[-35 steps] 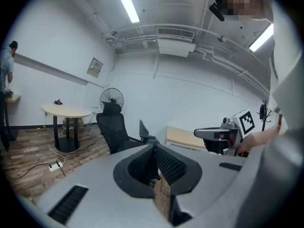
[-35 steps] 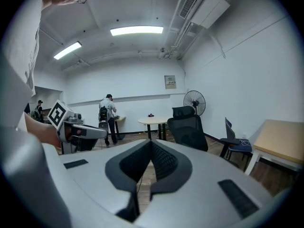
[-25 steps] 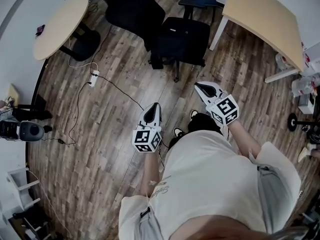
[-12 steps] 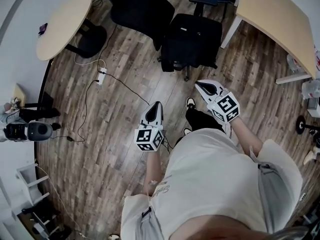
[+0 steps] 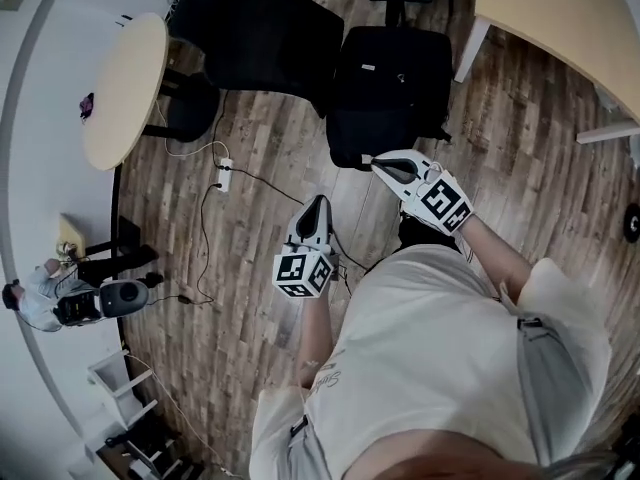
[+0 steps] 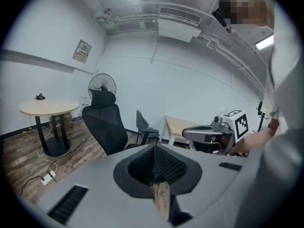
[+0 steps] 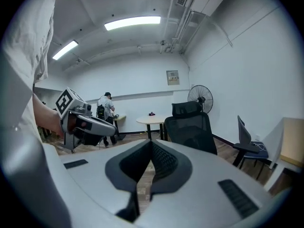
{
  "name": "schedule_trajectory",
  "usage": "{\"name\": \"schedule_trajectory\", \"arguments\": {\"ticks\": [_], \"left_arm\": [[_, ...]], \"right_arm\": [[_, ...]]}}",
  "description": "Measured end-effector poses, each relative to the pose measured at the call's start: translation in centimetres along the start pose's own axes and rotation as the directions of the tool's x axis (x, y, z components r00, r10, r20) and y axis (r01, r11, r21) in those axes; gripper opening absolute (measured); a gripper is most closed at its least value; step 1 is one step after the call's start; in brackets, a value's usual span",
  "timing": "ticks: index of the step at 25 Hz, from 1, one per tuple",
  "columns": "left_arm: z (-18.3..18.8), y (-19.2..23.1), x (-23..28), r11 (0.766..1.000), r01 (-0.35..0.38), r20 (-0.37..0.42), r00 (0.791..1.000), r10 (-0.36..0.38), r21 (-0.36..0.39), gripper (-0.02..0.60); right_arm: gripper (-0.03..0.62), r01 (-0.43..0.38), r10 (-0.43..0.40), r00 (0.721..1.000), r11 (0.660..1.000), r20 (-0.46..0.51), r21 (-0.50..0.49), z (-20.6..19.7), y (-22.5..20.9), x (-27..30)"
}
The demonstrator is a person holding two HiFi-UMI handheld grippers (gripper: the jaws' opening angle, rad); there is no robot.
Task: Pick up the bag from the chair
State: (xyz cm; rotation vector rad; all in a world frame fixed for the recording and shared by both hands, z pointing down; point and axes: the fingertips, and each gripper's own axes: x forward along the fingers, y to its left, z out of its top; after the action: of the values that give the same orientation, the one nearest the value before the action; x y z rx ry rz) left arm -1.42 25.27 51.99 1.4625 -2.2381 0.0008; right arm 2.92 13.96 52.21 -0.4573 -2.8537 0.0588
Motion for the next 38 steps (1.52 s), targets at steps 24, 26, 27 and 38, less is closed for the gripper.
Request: {"name": "schedule_trajectory", "arguments": {"ticks": [24,26,27,38], "left_arm": [[5.3,6.9,12.1,0.964,0.256,-0.062,0.966,-0.252,0.077,0.02],[6.1,6.9,13.5,0.935,0.333,-0.068,0.943,-0.327,0.121,0.02],[6.5,7.1,14.2,0.921,0.364,-0.07,0.931,-0.357,0.139,0.02],[6.5,9.2,19.3,0.789,0.595,-0.175,0.802,-0.571,0.154,0.02]], "right_arm": [[-0.005,0.268,-0.264,0.963,0.959,-0.055,0.09,0.4,-8.7,5.2],[-0.005,0.343,-0.338,0.939,0.934,-0.06,0.097,0.9,-9.5,5.2],[-0.005,0.373,-0.367,0.928,0.923,-0.067,0.096,1.1,-9.9,5.3],[-0.005,0.632,-0.618,0.774,0.766,-0.135,0.119,1.2,-10.9,5.3]]}}
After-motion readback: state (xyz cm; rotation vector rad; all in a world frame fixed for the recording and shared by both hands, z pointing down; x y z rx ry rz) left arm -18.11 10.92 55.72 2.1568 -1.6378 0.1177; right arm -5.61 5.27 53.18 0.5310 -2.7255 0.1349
